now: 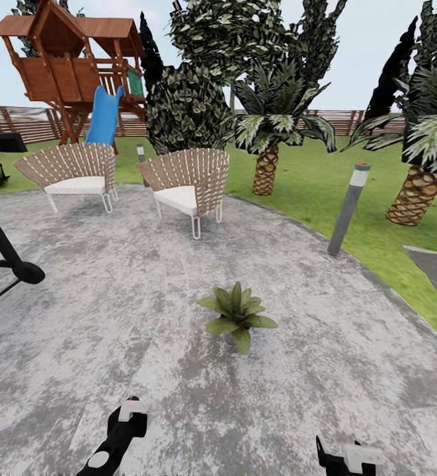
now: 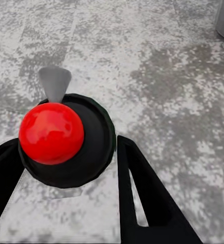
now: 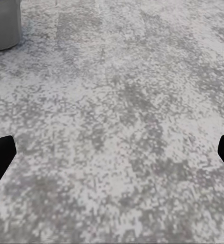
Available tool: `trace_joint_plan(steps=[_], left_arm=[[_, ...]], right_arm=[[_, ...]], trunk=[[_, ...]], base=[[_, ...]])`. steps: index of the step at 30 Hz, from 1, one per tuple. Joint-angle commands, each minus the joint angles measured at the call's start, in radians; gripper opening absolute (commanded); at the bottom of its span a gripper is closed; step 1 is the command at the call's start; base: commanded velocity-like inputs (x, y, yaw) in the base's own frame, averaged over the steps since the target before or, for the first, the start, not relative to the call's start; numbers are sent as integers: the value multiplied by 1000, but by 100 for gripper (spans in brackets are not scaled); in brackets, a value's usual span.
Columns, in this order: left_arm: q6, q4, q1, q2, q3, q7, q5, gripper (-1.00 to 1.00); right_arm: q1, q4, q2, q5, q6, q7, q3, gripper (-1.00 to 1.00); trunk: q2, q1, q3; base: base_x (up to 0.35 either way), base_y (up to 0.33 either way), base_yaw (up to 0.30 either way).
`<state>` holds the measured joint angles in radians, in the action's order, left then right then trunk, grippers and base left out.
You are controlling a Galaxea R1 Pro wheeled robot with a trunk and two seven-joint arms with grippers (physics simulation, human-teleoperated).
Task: Pick up the pesticide atomizer in the garden and spray insectifuge to fully cover both potted plants in the garden.
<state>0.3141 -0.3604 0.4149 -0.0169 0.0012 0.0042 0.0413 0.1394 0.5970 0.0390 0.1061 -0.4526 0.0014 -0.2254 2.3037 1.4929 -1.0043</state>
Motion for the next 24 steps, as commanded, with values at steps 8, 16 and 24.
trace_joint_plan(steps=[8,16,24], left_arm=[[3,1,1,0,0,0,5,-100],[3,0,1,0,0,0,3,-100],[3,0,1,0,0,0,3,-100]], right_arm=[[0,0,-1,11,-3,0,-5,100],[0,0,-1,11,-3,0,-5,100],[0,0,-1,11,-3,0,-5,100]], trunk=[[0,0,-1],[0,0,-1],[0,0,-1]], base=[[0,0,278],[0,0,278],[0,7,154]])
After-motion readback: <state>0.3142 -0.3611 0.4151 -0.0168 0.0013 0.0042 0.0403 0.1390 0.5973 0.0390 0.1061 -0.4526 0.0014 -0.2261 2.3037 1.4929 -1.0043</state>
